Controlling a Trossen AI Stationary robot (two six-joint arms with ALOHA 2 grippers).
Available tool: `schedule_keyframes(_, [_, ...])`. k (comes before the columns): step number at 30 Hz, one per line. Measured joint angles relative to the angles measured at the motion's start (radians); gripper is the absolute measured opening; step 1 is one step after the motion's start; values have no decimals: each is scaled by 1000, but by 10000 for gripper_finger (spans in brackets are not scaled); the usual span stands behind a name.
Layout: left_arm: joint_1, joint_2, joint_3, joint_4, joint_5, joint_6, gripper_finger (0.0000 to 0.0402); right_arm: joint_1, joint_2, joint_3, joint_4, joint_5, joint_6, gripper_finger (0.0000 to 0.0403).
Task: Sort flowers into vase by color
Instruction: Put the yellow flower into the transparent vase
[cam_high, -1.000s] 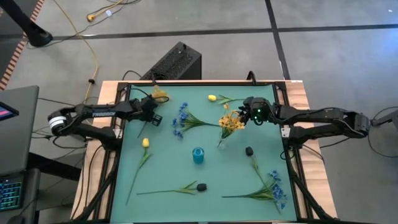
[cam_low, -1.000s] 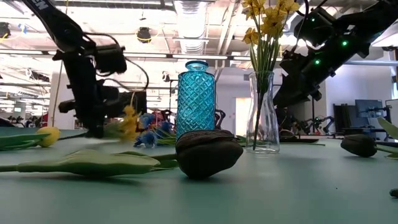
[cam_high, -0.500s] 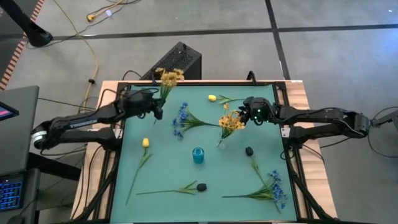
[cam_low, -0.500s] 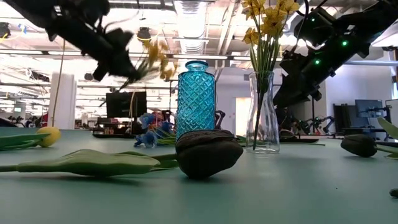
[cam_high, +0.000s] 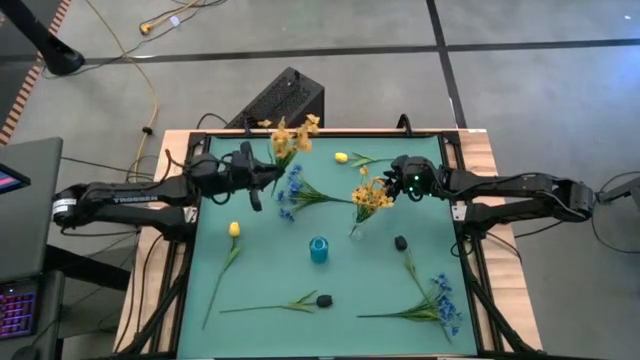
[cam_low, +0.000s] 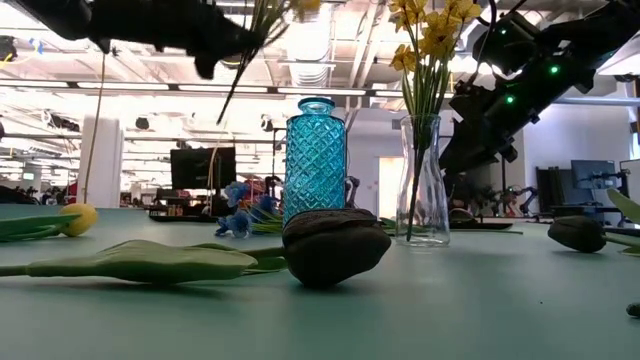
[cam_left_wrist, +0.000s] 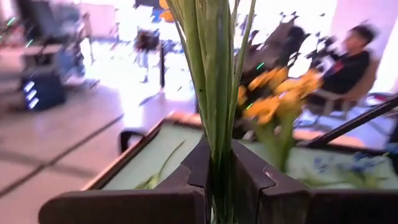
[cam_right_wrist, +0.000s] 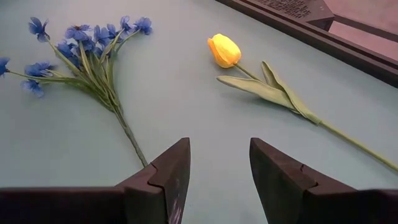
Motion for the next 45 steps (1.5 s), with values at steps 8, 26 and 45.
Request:
schedule_keyframes(8, [-31, 141, 0, 282, 137, 3, 21, 29, 0, 0, 1, 0, -1, 191])
schedule_keyframes(26, [-175, 457, 0, 987, 557, 150, 20, 29, 0, 0, -2, 0, -11, 191])
schedule_keyframes(45, [-199, 583, 94, 927, 656, 389, 20, 29, 0, 0, 20, 0, -12, 191])
